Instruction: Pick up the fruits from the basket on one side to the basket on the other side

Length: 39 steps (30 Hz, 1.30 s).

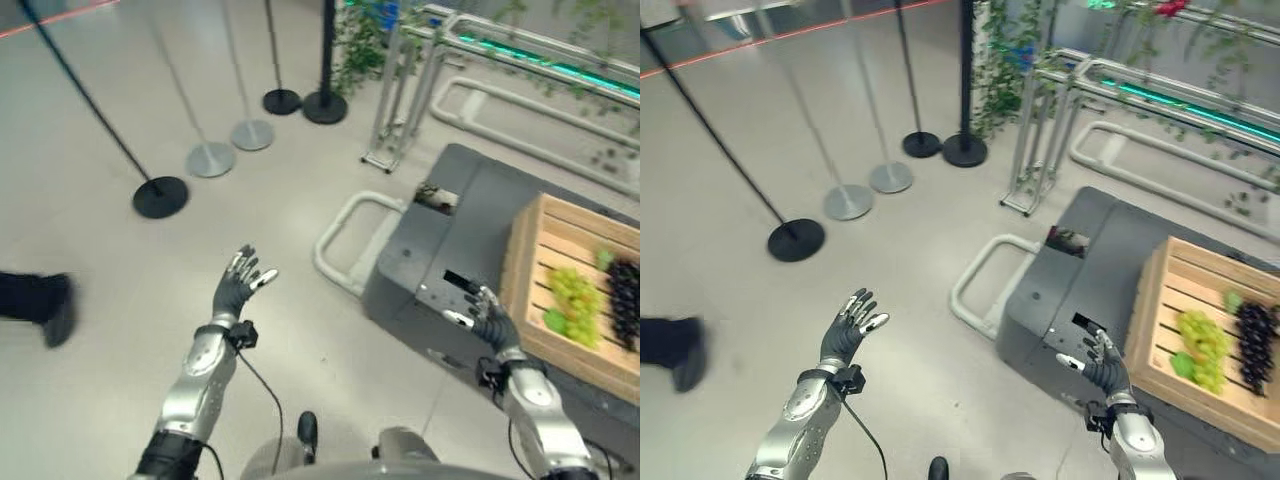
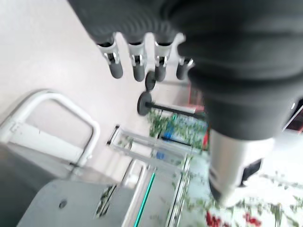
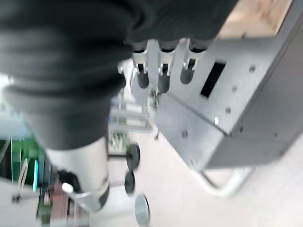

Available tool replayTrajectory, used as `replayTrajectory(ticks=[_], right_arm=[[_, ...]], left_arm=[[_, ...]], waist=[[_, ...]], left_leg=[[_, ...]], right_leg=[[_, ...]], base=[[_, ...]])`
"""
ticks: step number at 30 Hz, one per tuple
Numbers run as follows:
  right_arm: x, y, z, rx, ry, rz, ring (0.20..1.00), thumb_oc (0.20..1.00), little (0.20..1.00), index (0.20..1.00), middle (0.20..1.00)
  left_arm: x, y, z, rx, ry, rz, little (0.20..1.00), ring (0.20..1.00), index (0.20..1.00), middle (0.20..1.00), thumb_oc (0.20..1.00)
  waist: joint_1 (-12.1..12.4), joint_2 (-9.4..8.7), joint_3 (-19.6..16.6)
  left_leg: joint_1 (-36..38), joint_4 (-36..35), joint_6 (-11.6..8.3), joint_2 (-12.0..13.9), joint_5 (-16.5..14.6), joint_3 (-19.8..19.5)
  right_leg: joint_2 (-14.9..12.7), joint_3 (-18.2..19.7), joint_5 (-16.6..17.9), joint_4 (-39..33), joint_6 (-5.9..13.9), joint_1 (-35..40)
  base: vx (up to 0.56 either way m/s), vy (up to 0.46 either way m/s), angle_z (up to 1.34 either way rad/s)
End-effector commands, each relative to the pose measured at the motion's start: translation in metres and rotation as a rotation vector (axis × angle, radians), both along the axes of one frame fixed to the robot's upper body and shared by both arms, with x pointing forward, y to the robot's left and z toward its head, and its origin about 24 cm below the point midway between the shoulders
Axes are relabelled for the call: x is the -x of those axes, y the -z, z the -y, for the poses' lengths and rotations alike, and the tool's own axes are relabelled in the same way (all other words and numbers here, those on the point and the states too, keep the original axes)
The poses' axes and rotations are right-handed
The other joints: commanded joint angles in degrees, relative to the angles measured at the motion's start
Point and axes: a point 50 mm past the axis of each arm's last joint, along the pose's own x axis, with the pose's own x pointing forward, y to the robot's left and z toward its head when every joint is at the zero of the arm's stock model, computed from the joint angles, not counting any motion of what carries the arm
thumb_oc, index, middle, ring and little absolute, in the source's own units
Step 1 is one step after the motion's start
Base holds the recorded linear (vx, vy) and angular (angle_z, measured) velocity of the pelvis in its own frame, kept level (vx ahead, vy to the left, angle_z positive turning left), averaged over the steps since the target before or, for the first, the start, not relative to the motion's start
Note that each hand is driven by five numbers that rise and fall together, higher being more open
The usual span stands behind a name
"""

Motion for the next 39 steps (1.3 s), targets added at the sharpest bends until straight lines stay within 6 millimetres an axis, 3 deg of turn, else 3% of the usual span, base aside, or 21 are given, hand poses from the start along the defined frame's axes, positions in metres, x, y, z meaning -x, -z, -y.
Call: replayTrajectory(ticks=[1, 2, 3, 4, 5, 7, 15, 18, 20, 21, 22, 25, 30, 37, 39], right_arm=[[-0.007, -0.009, 0.005, 0.026, 0.015, 0.062, 1.0, 1.0, 1.0, 1.0, 1.0], [-0.009, -0.007, 0.004, 0.022, 0.021, 0.052, 1.0, 1.0, 1.0, 1.0, 1.0], [-0.009, -0.007, 0.004, 0.022, 0.021, 0.052, 1.0, 1.0, 1.0, 1.0, 1.0], [-0.011, -0.004, 0.003, 0.036, 0.013, 0.036, 1.0, 1.0, 1.0, 1.0, 1.0], [-0.01, -0.003, -0.001, 0.039, 0.008, 0.035, 1.0, 1.0, 1.0, 1.0, 1.0], [-0.01, -0.007, 0.0, 0.047, 0.001, 0.048, 1.0, 1.0, 1.0, 1.0, 1.0], [-0.006, -0.021, 0.009, 0.097, 0.0, 0.088, 1.0, 1.0, 1.0, 1.0, 1.0], [-0.014, -0.034, 0.012, 0.131, -0.017, 0.13, 1.0, 1.0, 1.0, 1.0, 1.0], [-0.019, -0.042, 0.018, 0.148, -0.018, 0.15, 1.0, 1.0, 1.0, 1.0, 1.0], [-0.019, -0.042, 0.018, 0.148, -0.017, 0.151, 1.0, 1.0, 1.0, 1.0, 1.0], [-0.022, -0.044, 0.022, 0.164, -0.007, 0.151, 1.0, 1.0, 1.0, 1.0, 1.0], [-0.025, -0.044, 0.027, 0.175, 0.003, 0.139, 1.0, 1.0, 1.0, 1.0, 1.0], [-0.028, -0.051, 0.046, 0.231, 0.049, 0.128, 1.0, 1.0, 1.0, 1.0, 1.0], [-0.024, -0.044, 0.058, 0.264, 0.067, 0.061, 1.0, 1.0, 1.0, 1.0, 1.0], [-0.025, -0.04, 0.062, 0.26, 0.093, 0.042, 1.0, 1.0, 1.0, 1.0, 1.0]], left_arm=[[-0.003, -0.012, -0.009, -0.044, -0.039, 0.072, 1.0, 1.0, 1.0, 1.0, 1.0], [-0.004, -0.01, -0.009, -0.043, -0.045, 0.064, 1.0, 1.0, 1.0, 1.0, 1.0], [-0.004, -0.01, -0.009, -0.043, -0.045, 0.064, 1.0, 1.0, 1.0, 1.0, 1.0], [-0.003, -0.006, -0.013, -0.047, -0.069, 0.043, 1.0, 1.0, 1.0, 1.0, 1.0], [0.001, -0.002, -0.013, -0.04, -0.072, 0.026, 1.0, 1.0, 1.0, 1.0, 1.0], [0.004, -0.002, -0.015, -0.013, -0.09, 0.032, 1.0, 1.0, 1.0, 1.0, 1.0], [0.01, -0.002, -0.016, 0.04, -0.111, 0.04, 1.0, 1.0, 1.0, 1.0, 1.0], [0.008, -0.008, -0.017, 0.059, -0.119, 0.066, 1.0, 1.0, 1.0, 1.0, 1.0], [0.005, -0.013, -0.014, 0.077, -0.107, 0.087, 1.0, 1.0, 1.0, 1.0, 1.0], [0.005, -0.013, -0.014, 0.077, -0.107, 0.088, 1.0, 1.0, 1.0, 1.0, 1.0], [0.004, -0.013, -0.014, 0.077, -0.109, 0.088, 1.0, 1.0, 1.0, 1.0, 1.0], [0.004, -0.009, -0.013, 0.07, -0.103, 0.071, 1.0, 1.0, 1.0, 1.0, 1.0], [0.005, -0.007, -0.012, 0.064, -0.103, 0.063, 1.0, 1.0, 1.0, 1.0, 1.0], [0.009, -0.007, -0.013, 0.042, -0.07, 0.065, 1.0, 1.0, 1.0, 1.0, 1.0], [0.006, -0.008, -0.009, 0.053, -0.055, 0.069, 1.0, 1.0, 1.0, 1.0, 1.0]], waist=[[0.52, -0.25, -2.7], [0.87, -0.38, -2.77], [0.85, -0.35, -2.75], [1.14, -1.02, -2.6], [0.94, -1.54, -3.16], [1.6, -1.83, -4.12], [1.06, -0.65, -5.45], [0.98, -0.35, -4.22], [1.73, -1.06, -1.7], [1.63, -1.02, -1.6], [2.47, -1.06, -0.75], [2.67, -1.09, -0.43], [3.98, 0.3, 1.38], [4.4, 1.64, 1.57], [4.43, 1.31, 1.52]], left_leg=[[-1.75, -6.53, -6.39, 5.13, 2.41, 0.41], [-1.3, -6.93, -6.54, 4.99, 1.92, 1.22], [-1.29, -6.94, -6.55, 5.03, 1.92, 1.21], [-0.79, -5.94, -6.68, 4.03, 0.94, 2.57], [0.05, -6.09, -7.16, 3.66, -0.17, 4.2], [-0.22, -4.7, -7.34, 3.43, -0.26, 5.55], [1.38, -3.67, -8.81, 5.34, -1.34, 8.25], [0.17, 0.48, -9.14, 5.84, -2.37, 7.92], [-4.24, 10.64, -10.16, 5.13, -3.33, 6.19], [-4.48, 11.12, -10.18, 5.16, -3.52, 6.05], [-6.11, 12.51, -10.9, 4.28, -2.42, 3.26], [-7.56, 10.77, -11.02, 4.15, -2.23, 2.44], [-10.9, -0.18, -13.32, 8.08, 5.35, -1.5], [-10.05, -3.9, -13.73, 7.46, 8.1, 1.57], [-9.53, -6.39, -13.13, 6.76, 8.33, 2.74]], right_leg=[[-0.26, -8.34, 2.79, -13.8, -2.42, 5.07], [-0.39, -11.43, 3.22, -17.58, -3.13, 3.77], [-0.35, -11.45, 3.26, -17.66, -3.14, 3.83], [-1.15, -16.11, 5.29, -23.29, -3.75, 4.48], [-0.67, -15.32, 5.72, -30.24, -3.39, 6.55], [-0.32, -16.47, 6.66, -33.06, -3.61, 8.89], [1.95, -14.53, 6.29, -37.57, -5.21, 12.91], [2.4, -13.4, 5.71, -37.14, -6.11, 12.89], [1.72, -13.3, 4.73, -36.43, -7.4, 13.73], [1.75, -13.43, 4.7, -36.45, -7.41, 13.8], [1.87, -13.74, 4.01, -36.56, -7.96, 15.01], [1.93, -13.96, 3.28, -36.71, -7.85, 16.39], [2.17, -13.65, 1.93, -37.11, -6.89, 18.01], [1.98, -13.22, 1.4, -38.89, -6.32, 19.47], [0.66, -13.91, 2.0, -38.73, -5.21, 18.45]], base=[[0.12, 0.013, -0.77], [0.03, -0.008, -0.66], [0.09, -0.028, -0.65], [0.09, -0.085, -0.42], [0.08, -0.083, -0.38], [0.04, -0.079, -0.23], [0.07, -0.126, -0.27], [-0.02, -0.115, -0.26], [-0.05, -0.151, -0.27], [-0.01, -0.119, -0.13], [0.03, -0.062, -0.03], [0.05, -0.03, -0.02], [0.12, 0.052, -0.07], [0.12, 0.098, -0.02], [0.07, 0.148, -0.07]])
